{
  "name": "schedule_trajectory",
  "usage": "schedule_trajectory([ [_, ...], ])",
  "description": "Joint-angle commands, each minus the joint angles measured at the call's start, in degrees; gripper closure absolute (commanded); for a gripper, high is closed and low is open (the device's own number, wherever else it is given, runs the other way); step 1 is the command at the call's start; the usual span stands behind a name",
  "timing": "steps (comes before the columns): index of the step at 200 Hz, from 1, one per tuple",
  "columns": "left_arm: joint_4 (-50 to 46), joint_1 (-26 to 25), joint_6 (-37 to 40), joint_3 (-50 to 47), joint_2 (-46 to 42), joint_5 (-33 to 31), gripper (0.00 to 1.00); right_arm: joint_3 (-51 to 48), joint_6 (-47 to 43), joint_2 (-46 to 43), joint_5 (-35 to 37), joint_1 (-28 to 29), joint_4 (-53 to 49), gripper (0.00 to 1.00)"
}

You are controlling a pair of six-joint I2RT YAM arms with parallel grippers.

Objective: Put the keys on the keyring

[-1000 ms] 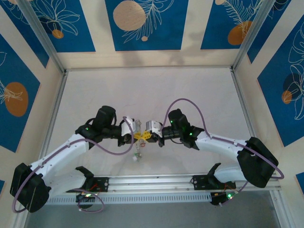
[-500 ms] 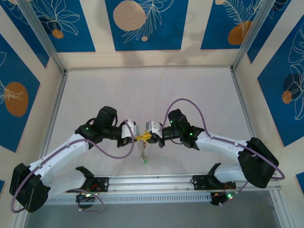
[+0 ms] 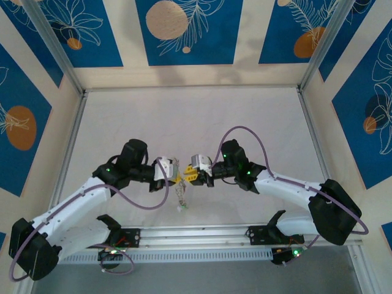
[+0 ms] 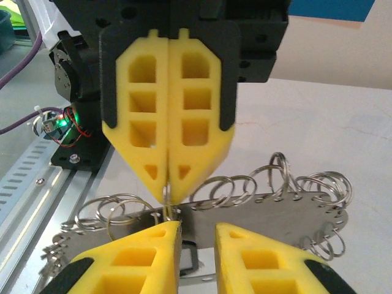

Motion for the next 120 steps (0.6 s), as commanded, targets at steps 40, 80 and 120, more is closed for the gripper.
schedule_trajectory([
  [40, 7.94, -0.60, -5.21, -1.80, -2.03, 3.47, 1.00, -0.69, -0.79, -0.34, -2.77, -0.17, 1.77, 0.77],
  [80, 11.27, -0.66, -7.95, -2.89, -2.99, 2.26, 1.00, -1.64, -1.03, -1.54, -2.64, 0.02, 1.51, 0.75],
  [120, 14.71, -0.66, -10.48, -4.11, -3.39, 2.49, 1.00, -2.70, -1.45, -4.85, -3.81, -1.05, -1.30, 0.75],
])
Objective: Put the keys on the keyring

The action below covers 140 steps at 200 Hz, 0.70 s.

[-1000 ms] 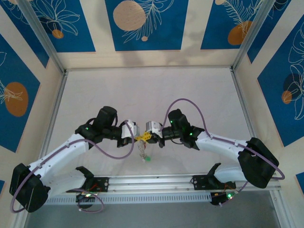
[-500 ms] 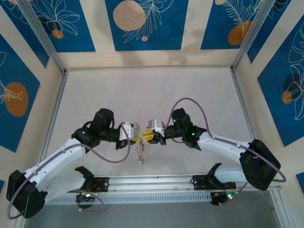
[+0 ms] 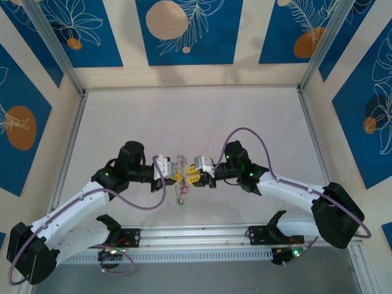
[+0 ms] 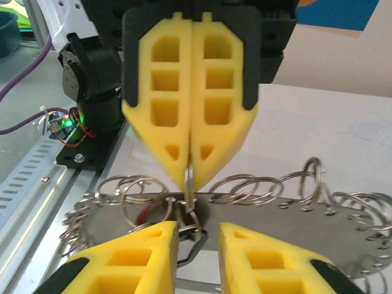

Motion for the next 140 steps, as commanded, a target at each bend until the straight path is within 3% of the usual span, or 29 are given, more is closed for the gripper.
schedule_trajectory([
  [1, 5.64, -0.66, -2.48, -0.72, -0.88, 1.61, 1.00, -0.82, -0.94, -2.49, -2.38, -0.48, -1.67, 0.75],
  [78, 10.76, -0.83, -5.53, -1.39, 0.54, 3.75, 1.00, 0.59, 1.63, -0.61, -0.39, -0.62, 0.91, 0.79],
  [140, 17.22, -2.65, -9.09, -3.30, 2.04, 1.12, 1.00, 0.85, 3.96, 1.01, -0.41, 0.04, 4.90, 0.80],
])
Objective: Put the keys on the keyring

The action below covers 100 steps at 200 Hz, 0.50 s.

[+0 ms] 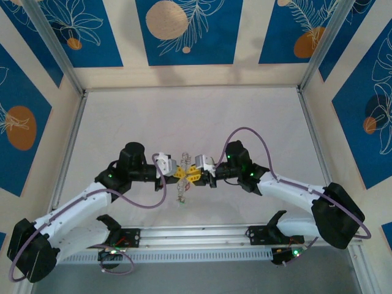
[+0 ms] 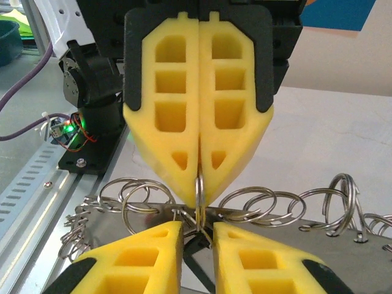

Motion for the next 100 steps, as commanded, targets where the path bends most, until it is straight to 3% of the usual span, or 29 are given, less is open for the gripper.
schedule_trajectory([
  [1, 6.35, -1.47, -2.28, -0.35, 0.79, 0.26, 1.00, 1.04, 2.12, 0.52, 0.08, 0.44, 3.22, 0.81],
  [51, 10.26, -2.49, -4.64, -2.18, 0.90, -2.24, 1.00, 1.24, 2.92, 1.34, 0.98, 0.53, 4.60, 0.90],
  [68, 11.21, -2.58, -5.03, -3.29, 0.39, -3.16, 1.00, 0.87, 2.58, 1.29, 1.34, 0.53, 4.66, 0.97],
  [100, 6.12, -2.58, -2.65, -3.64, -2.35, -8.43, 1.00, -0.82, 3.28, -0.27, 0.79, -0.47, 5.63, 1.00],
])
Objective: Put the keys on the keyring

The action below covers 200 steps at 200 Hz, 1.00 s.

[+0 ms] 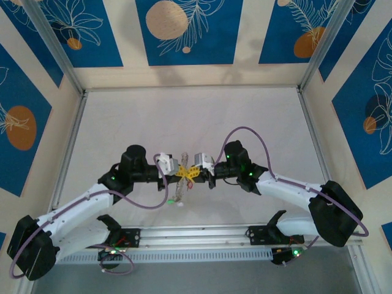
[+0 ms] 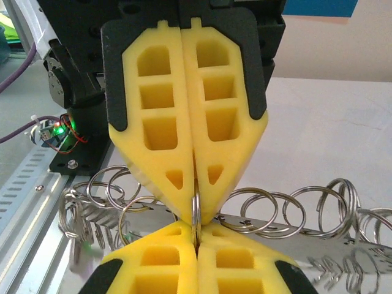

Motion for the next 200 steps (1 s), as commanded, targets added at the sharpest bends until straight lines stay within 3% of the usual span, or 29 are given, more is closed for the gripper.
schedule_trajectory([
  [1, -0.68, -1.03, 0.79, -0.80, -2.68, -3.91, 1.00, -0.64, 0.91, -1.48, -0.91, -0.41, 4.12, 1.00],
  [93, -12.42, -1.03, 2.62, 0.36, -3.28, -18.01, 1.00, -1.60, 1.45, -7.07, -2.14, -3.87, 1.32, 1.00],
  [172, -4.66, -1.04, 0.29, -1.54, -3.01, -12.18, 1.00, -2.26, 2.16, -5.31, -2.21, -3.67, 1.75, 1.00],
  [186, -3.94, -1.03, 0.18, -1.83, -2.94, -11.14, 1.00, -2.04, 1.05, -5.21, -1.69, -3.69, 0.18, 0.85],
  [200, -3.66, -0.98, 0.13, -1.68, -2.67, -10.77, 1.00, -1.75, -0.68, -5.17, -1.79, -3.46, -2.02, 0.81],
])
